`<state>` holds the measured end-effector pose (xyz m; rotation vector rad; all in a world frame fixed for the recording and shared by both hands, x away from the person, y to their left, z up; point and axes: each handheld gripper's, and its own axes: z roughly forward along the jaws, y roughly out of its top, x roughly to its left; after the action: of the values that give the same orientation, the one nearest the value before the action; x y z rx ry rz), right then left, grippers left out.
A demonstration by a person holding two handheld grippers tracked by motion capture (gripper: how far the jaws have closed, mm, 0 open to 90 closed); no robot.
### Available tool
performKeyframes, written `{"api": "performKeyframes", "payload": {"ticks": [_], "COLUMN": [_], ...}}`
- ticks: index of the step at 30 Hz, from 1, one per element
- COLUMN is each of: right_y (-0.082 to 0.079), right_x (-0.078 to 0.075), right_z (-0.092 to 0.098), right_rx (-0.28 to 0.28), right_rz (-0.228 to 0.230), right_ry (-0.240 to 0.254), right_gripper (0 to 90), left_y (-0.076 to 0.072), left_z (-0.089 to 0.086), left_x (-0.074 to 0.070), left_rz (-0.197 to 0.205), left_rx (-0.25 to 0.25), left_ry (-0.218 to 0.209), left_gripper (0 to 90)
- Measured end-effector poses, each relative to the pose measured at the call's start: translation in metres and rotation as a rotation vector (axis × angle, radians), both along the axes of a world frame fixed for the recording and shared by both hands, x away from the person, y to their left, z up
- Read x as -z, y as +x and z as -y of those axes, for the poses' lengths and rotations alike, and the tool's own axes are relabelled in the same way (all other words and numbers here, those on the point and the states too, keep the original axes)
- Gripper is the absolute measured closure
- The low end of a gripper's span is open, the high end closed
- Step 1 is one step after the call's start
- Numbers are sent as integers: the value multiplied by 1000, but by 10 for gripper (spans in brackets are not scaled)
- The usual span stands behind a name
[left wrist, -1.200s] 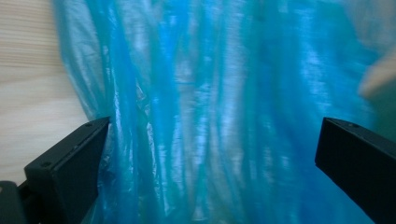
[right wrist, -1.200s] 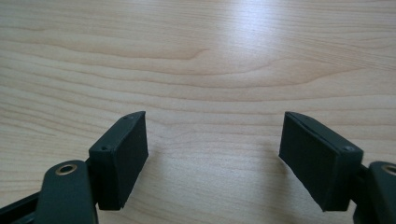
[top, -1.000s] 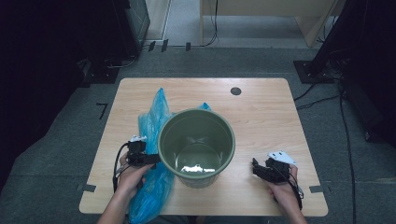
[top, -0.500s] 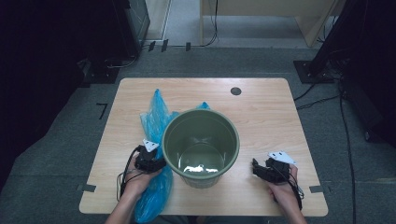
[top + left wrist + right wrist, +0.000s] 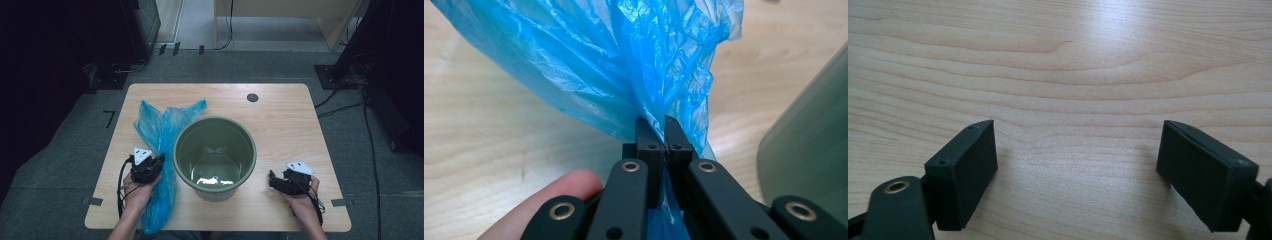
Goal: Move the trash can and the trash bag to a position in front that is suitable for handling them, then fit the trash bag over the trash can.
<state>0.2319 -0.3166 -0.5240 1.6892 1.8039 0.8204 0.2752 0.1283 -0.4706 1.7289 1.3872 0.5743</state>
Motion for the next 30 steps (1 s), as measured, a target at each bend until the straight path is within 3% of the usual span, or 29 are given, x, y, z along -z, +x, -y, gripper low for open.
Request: {"api": "performKeyframes", "payload": {"ticks": [4, 6, 8, 9, 12, 14, 15, 19, 23, 24, 25, 30], "right_y": [0, 0, 0, 0, 1, 1, 1, 1, 1, 1, 1, 1], "right_x": [0, 0, 0, 0, 0, 0, 0, 0, 0, 0, 0, 0], "right_z": [0, 0, 0, 0, 0, 0, 0, 0, 0, 0, 0, 0], "right_rx": [-2, -3, -2, -2, -3, -3, -3, -2, -4, -4, -3, -3], "right_rz": [-3, -3, -3, -3, -4, -4, -4, -4, -5, -5, -5, -5], "right_ry": [0, 0, 0, 0, 0, 0, 0, 0, -2, -1, -1, -1], "right_gripper": [150, 150, 149, 149, 146, 146, 146, 145, 144, 144, 144, 144], "left_y": [-4, -8, -13, -13, -19, -21, -24, -29, -38, -38, -39, -43], "left_z": [-4, -7, -9, -9, -11, -11, -11, -11, -5, -5, -1, 11], "left_x": [-11, -20, -36, -36, -57, -62, -72, -89, -116, -116, -126, -151], "left_rz": [34, 69, 131, 131, 197, 211, 246, 288, 357, 357, 386, 493], "left_rx": [-11, -11, -11, -11, -11, -11, -12, -14, -1, -1, 7, 4], "left_ry": [-35, -54, -76, -76, -128, -142, -155, -202, -279, -279, -293, -313], "left_gripper": [894, 895, 895, 894, 893, 893, 893, 890, 890, 890, 890, 892]}}
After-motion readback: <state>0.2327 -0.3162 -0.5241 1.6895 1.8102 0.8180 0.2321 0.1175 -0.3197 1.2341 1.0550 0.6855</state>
